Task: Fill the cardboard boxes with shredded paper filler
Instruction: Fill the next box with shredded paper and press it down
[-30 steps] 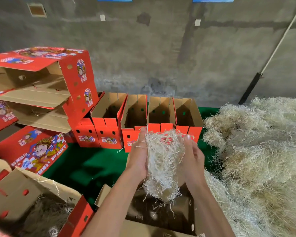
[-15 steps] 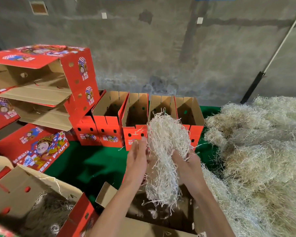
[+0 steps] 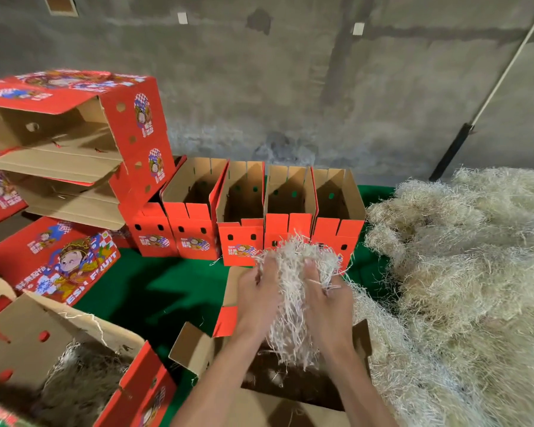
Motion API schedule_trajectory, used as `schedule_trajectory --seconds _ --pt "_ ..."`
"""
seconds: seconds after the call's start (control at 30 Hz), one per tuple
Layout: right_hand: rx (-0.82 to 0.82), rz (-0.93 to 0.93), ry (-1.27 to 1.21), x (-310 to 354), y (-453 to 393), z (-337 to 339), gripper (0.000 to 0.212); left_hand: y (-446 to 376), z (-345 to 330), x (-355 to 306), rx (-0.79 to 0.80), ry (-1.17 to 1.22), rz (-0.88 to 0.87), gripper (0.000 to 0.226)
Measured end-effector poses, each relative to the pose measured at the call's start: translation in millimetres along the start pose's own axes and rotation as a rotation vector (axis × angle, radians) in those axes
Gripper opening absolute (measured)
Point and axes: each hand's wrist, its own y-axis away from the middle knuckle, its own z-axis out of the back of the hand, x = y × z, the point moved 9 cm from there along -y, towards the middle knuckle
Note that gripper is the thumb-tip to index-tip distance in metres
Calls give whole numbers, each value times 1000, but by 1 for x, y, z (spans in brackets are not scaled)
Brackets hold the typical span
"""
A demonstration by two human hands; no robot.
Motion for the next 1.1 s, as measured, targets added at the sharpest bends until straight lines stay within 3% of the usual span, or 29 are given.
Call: schedule_trajectory --seconds 0.13,0.17,0.23,0.33,0.4,0.47,0.57,0.6,0.63,0.67,0.7,0.77,0.87,0.97,1.1 --pt "62 -18 15 -3 -8 8 52 -16 21 -4 -14 19 -8 36" --pt "60 11 11 3 -7 10 52 -15 22 -2 -16 13 -4 50" --pt "58 65 -26 10 -10 13 59 -10 18 7 2 16 67 51" --pt "98 -26 -238 6 -13 12 63 5 4 33 94 184 252 39" --pt "58 -93 -296 5 -12 14 91 18 -12 50 172 289 340 61" --pt "44 -92 -348 8 -8 9 99 35 -28 61 209 360 394 73" --pt "1 -74 -245 -1 1 6 85 49 -45 66 231 468 474 62" --pt "-1 -73 -230 -3 6 6 50 48 -44 64 204 521 465 50" --pt "-16 -100 -194 -9 8 6 78 43 -42 66 146 544 441 37" --pt "28 -113 -153 -18 11 0 54 37 -34 68 57 506 395 26" --pt "29 -128 -99 -21 15 -2 92 34 -23 67 -51 434 326 18" --pt "54 -120 29 -30 20 -11 105 32 -13 60 -158 326 188 9" --pt "10 -65 102 -27 22 -12 89 37 -18 58 -115 301 207 17" --pt "-75 -33 36 -24 19 1 61 34 -21 74 7 267 455 40" --pt "25 -81 113 -40 9 5 64 19 -8 87 21 227 478 57"
